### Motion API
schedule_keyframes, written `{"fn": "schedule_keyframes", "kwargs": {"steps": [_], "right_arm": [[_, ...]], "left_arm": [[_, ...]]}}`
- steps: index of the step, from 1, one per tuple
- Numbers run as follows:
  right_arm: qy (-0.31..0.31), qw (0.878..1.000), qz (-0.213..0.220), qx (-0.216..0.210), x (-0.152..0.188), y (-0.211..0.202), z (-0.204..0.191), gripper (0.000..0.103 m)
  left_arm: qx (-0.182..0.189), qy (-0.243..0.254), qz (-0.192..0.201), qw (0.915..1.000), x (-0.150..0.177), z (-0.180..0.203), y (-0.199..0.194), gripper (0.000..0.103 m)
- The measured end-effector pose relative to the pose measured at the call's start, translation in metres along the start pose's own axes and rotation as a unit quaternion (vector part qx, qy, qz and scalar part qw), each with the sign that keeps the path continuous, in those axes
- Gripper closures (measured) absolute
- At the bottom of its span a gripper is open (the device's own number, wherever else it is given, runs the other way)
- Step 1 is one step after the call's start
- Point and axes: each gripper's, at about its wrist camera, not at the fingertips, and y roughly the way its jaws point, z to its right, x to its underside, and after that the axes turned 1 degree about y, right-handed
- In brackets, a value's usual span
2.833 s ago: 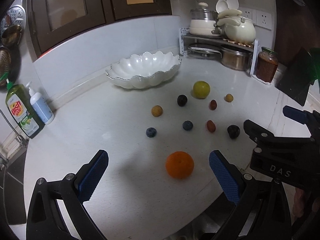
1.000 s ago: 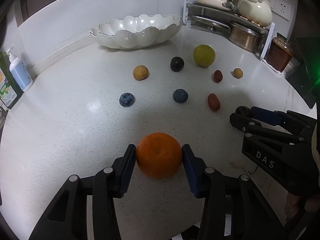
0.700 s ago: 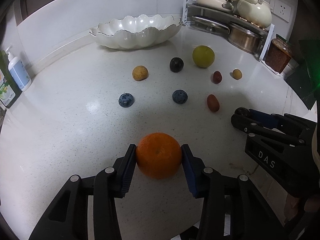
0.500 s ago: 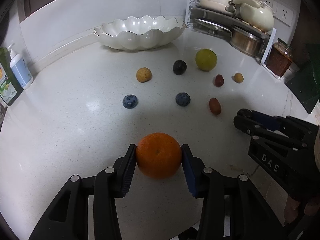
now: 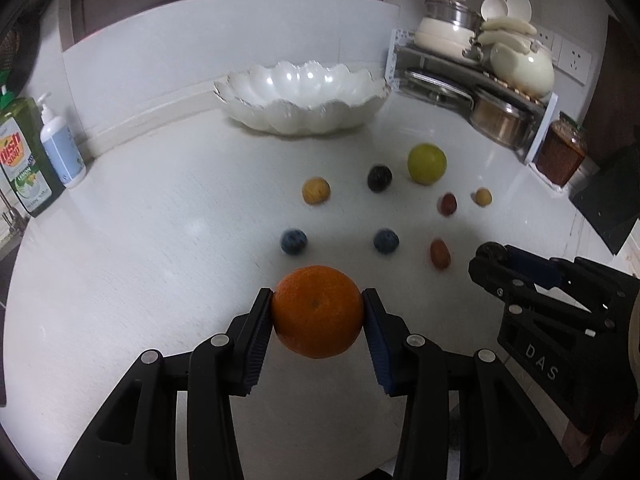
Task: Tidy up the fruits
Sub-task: 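Close the left tool on the orange while the right tool grasps the dark plum, then carry the orange and dark plum with both tools over the white bowl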
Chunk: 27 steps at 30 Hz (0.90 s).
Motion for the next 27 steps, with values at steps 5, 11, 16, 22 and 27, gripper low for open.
{"fn": "schedule_keyframes", "kwargs": {"steps": [5, 11, 16, 22, 27], "right_arm": [[-0.001, 1.0, 0.021, -0.003, -0.011, -0.011, -0.01, 0.074], [0.0, 0.999, 0.045, 0.002, -0.022, -0.022, -0.024, 0.074], [0.005, 0.998, 0.065, 0.007, -0.029, -0.03, -0.034, 0.074], [0.013, 0.996, 0.087, 0.014, -0.035, -0.038, -0.046, 0.074], [0.022, 0.995, 0.097, 0.016, -0.042, -0.04, -0.051, 0.074]], "left_arm": [[-0.006, 0.002, 0.027, 0.9996, -0.011, -0.01, -0.013, 0.059], [-0.004, 0.001, 0.049, 0.9988, -0.022, -0.024, -0.025, 0.059], [-0.002, 0.01, 0.069, 0.9976, -0.031, -0.034, -0.035, 0.059], [0.001, 0.016, 0.087, 0.9961, -0.04, -0.047, -0.041, 0.059], [0.0, 0.021, 0.102, 0.9946, -0.05, -0.053, -0.046, 0.059]]}}
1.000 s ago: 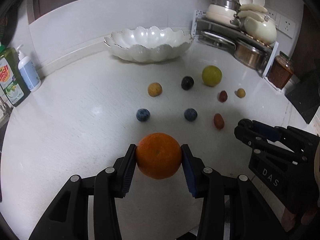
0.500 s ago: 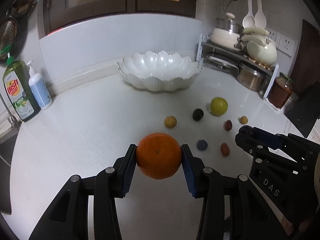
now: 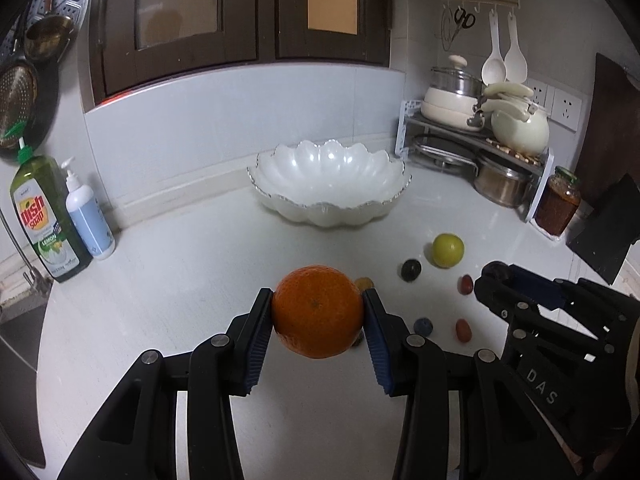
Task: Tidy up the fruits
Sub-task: 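Carry the orange and dark plum with both tools over the white bowl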
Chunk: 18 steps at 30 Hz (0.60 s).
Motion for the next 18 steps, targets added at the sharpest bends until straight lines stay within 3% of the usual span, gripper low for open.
{"fn": "schedule_keyframes", "kwargs": {"steps": [18], "right_arm": [[-0.022, 0.998, 0.058, -0.027, -0.061, 0.017, 0.028, 0.074]], "left_arm": [[-0.035, -0.021, 0.048, 0.998, -0.058, 0.02, 0.021, 0.059]]}}
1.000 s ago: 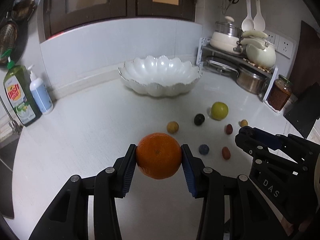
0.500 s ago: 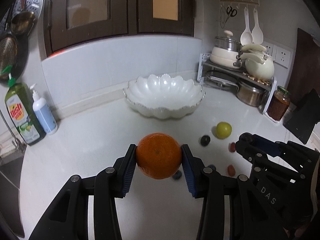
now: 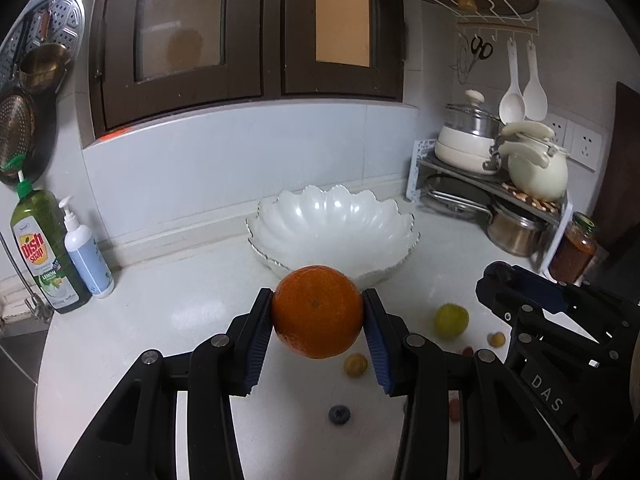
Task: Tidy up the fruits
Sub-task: 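Carry the orange and dark plum with both tools over the white bowl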
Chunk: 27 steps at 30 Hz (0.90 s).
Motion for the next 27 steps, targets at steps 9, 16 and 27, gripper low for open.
{"fn": "schedule_keyframes", "kwargs": {"steps": [9, 16, 27], "right_arm": [[0.003, 1.0, 0.015, -0.003, -0.019, 0.014, 0.012, 0.074], [0.006, 1.0, 0.022, 0.0, -0.037, 0.022, 0.005, 0.074], [0.014, 1.0, 0.025, -0.004, -0.07, 0.046, -0.003, 0.074]], "left_arm": [[-0.009, -0.002, -0.004, 0.9999, -0.016, 0.002, 0.017, 0.059], [0.009, 0.006, 0.006, 0.9999, -0.037, -0.005, 0.025, 0.059], [0.012, 0.025, 0.033, 0.9991, -0.076, -0.018, 0.041, 0.059]]}}
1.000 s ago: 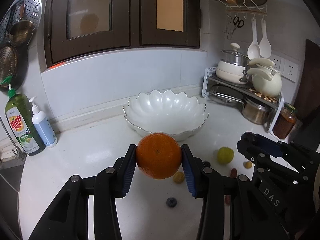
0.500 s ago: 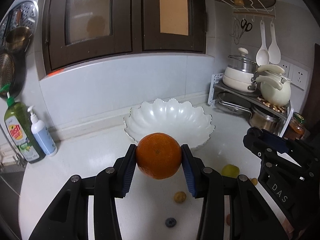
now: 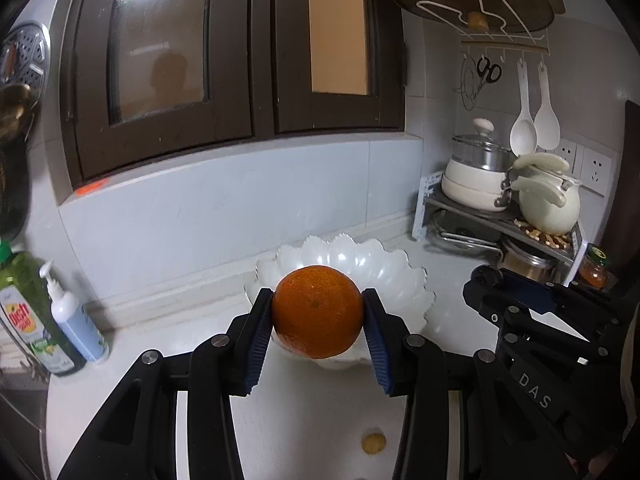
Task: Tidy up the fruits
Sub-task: 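Carry the orange and dark plum with both tools over the white bowl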
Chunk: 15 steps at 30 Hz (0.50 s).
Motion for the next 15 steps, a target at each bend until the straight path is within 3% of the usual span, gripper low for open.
{"fn": "schedule_keyframes", "kwargs": {"steps": [15], "right_arm": [[-0.012, 0.999, -0.033, -0.002, -0.051, 0.059, 0.006, 0.074]], "left_arm": [[0.003, 0.009, -0.016, 0.9998, -0.047, -0.007, 0.047, 0.059]]}}
